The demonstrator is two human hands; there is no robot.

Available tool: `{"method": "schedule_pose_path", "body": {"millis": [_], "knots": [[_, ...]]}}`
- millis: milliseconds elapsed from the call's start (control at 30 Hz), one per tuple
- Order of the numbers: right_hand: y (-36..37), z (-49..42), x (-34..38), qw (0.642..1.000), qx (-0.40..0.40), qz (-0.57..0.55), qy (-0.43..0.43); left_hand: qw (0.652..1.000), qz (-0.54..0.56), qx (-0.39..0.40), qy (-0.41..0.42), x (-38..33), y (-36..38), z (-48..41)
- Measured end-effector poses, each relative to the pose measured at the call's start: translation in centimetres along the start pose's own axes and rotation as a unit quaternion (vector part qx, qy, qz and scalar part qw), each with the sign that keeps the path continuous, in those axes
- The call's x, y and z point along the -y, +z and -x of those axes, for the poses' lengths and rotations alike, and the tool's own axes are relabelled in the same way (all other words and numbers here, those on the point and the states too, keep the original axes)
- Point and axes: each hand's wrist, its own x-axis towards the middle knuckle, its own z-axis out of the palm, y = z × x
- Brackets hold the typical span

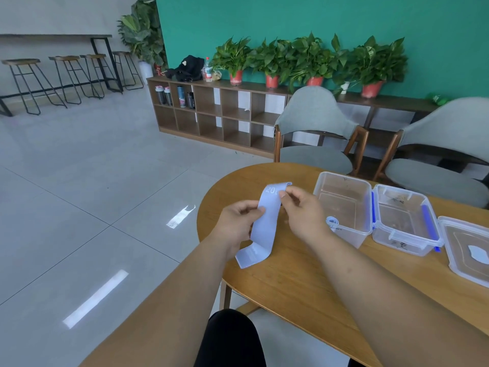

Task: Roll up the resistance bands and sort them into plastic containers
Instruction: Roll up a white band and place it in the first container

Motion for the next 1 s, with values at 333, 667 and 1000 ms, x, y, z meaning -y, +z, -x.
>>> {"method": "schedule_pose_path", "body": {"millis": [333,667,1000], "knots": [[3.3,-3.3,-0.5,0.989,-0.028,0.059,0.131,0.983,-0.135,-0.122,-0.016,0.5,0.4,-3.3],[4.9,0.1,-5.0,0.971,0.072,0.198,0.115,0.954,-0.289,-0.073,-0.021,4.0,-0.9,-3.5],[4.0,0.7,-5.6,0.975,0.066,0.184,0.106,0.977,-0.199,-0.038,-0.072,4.1,1.3,-3.1]]}}
